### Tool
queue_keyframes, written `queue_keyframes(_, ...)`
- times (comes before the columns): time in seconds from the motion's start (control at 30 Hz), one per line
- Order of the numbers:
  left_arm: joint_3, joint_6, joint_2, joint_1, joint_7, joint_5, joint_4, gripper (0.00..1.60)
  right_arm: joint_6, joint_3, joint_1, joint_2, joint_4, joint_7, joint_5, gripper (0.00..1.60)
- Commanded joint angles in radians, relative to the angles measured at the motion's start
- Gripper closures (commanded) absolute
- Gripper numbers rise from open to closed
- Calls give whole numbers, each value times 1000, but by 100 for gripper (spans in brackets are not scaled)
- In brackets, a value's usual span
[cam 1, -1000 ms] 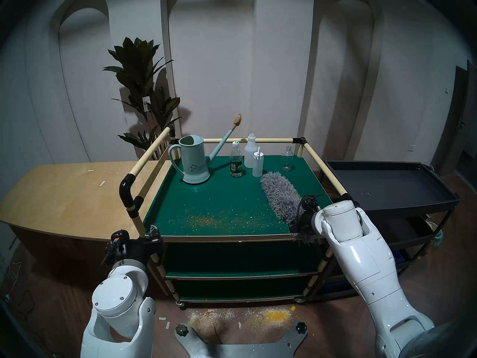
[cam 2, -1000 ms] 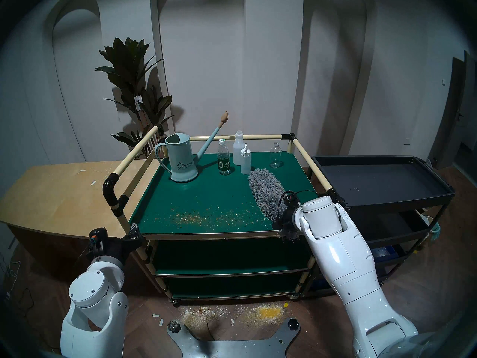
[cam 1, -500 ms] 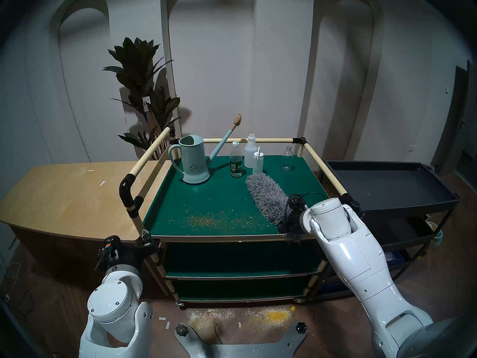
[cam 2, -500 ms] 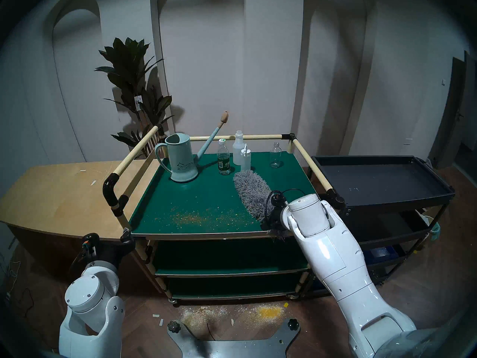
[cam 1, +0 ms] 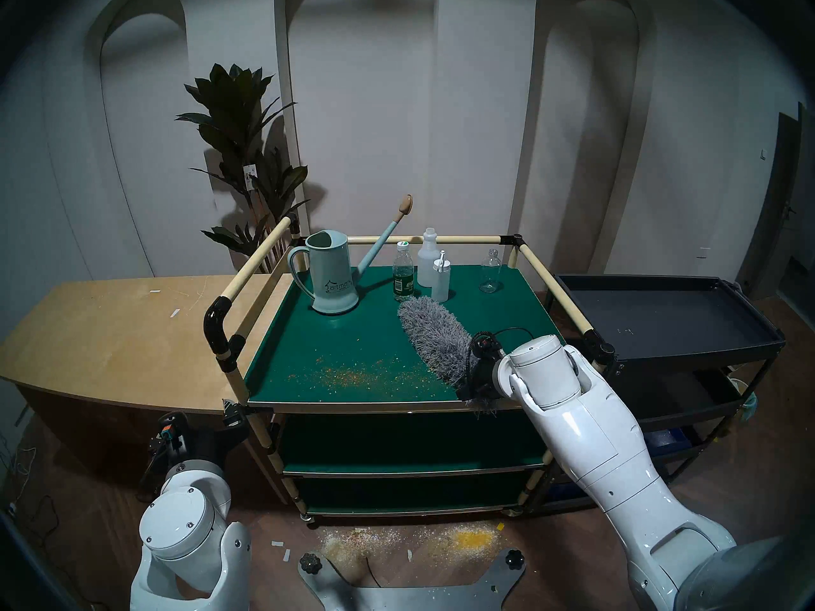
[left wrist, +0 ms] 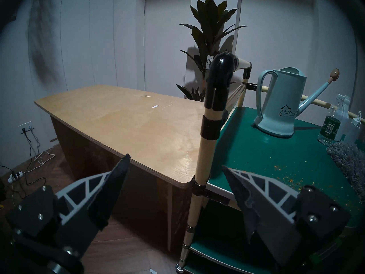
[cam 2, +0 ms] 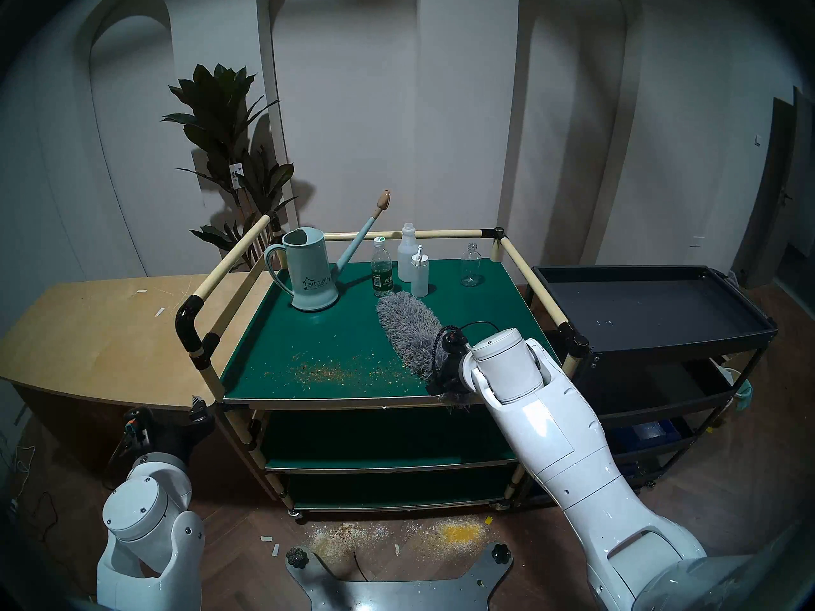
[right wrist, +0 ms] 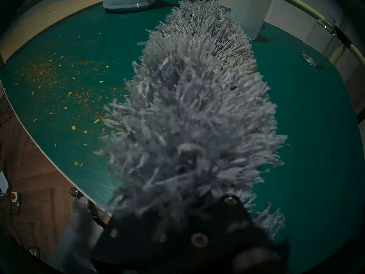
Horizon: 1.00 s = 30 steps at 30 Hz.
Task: Dust the shelf with the duster
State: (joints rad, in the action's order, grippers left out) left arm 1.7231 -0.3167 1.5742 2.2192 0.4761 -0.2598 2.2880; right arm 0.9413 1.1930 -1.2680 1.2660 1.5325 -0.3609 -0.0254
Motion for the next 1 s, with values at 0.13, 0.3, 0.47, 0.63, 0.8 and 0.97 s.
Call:
queue_keyframes(0.13,22,37,38,55,33,-4,42,0,2,-124,-17,57,-69,-42,-7,160)
queue_keyframes(0.3,27,51,53,73,49,-7,47,0,-5,-157,3,62,-91,-48,-4,160)
queue_keyframes(0.47,30,62,62,81,62,-8,51,0,-9,-183,18,69,-104,-55,-6,160)
queue_keyframes(0.63,32,72,71,89,74,-8,53,0,-15,-211,33,77,-118,-61,-6,160)
queue_keyframes(0.8,34,83,83,101,87,-8,55,0,-22,-237,45,82,-133,-67,-6,160)
queue_keyframes(0.97,37,92,93,112,98,-8,58,0,-28,-263,54,85,-140,-73,-6,160)
